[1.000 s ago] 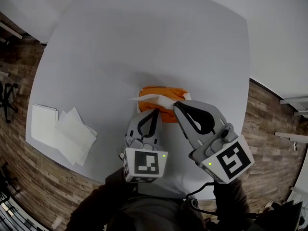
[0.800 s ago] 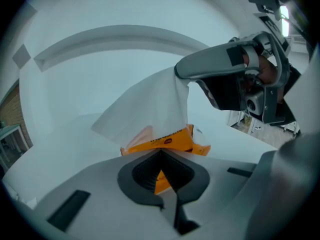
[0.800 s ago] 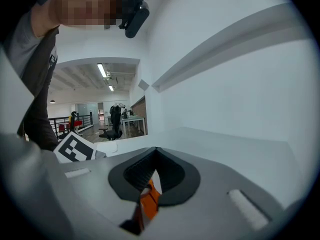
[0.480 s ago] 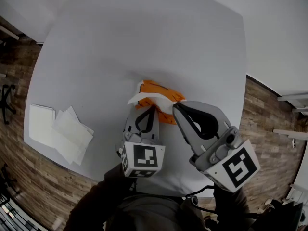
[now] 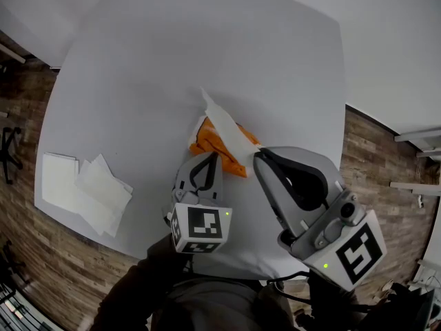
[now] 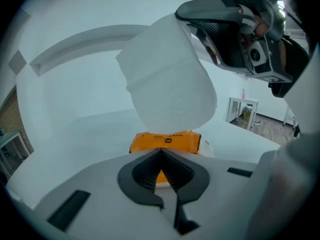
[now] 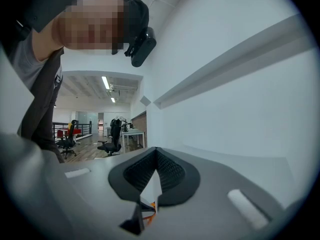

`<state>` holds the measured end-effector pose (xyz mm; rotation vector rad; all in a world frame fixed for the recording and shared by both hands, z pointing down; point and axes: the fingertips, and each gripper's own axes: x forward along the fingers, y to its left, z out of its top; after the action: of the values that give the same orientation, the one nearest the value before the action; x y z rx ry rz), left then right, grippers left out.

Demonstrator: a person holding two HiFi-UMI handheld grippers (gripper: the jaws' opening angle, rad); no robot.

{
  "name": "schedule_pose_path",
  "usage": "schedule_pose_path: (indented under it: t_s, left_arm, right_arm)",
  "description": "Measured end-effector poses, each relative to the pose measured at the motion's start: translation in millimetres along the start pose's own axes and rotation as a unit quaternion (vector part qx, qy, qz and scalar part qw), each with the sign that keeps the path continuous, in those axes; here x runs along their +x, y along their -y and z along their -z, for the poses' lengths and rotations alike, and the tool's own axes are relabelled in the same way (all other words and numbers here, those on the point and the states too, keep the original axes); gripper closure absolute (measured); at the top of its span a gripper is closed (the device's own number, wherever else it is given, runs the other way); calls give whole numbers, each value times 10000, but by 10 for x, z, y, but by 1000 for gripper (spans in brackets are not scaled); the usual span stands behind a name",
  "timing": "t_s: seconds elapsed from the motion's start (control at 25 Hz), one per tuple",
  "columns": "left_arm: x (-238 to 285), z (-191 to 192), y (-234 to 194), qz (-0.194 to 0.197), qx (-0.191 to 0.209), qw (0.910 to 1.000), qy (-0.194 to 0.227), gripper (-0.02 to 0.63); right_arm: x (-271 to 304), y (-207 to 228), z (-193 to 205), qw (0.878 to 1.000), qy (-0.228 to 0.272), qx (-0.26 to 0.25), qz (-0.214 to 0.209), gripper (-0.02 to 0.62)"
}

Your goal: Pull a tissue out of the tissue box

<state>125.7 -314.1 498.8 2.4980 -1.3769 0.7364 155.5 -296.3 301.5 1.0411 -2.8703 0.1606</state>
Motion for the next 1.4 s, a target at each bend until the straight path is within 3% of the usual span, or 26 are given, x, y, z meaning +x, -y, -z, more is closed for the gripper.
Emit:
schedule_pose_path:
  t_s: [0.4, 0.56, 0.8, 1.08, 1.4]
  left_arm:
    - [-800, -257, -201, -145, -269, 9982, 521, 606]
    - [-1366, -316, -392, -190, -521, 9953, 796, 606]
    - [-2387, -213, -712, -357, -567, 9921, 1062, 606]
    - [-3522, 244, -1306, -986, -749, 9860, 1114, 606]
    - [-4441, 790, -1942, -1912, -1011, 9722, 897, 606]
  right_arm:
    - [-23, -507, -434, 9993, 88, -368, 29, 594]
    - [75, -919, -583, 9988, 24, -481, 6, 595]
    - [299, -1724, -690, 9988, -44, -448, -210, 595]
    - [881, -2831, -598, 9948, -66, -323, -963, 594]
    - [1547, -3918, -679, 9782, 273, -139, -2053, 594]
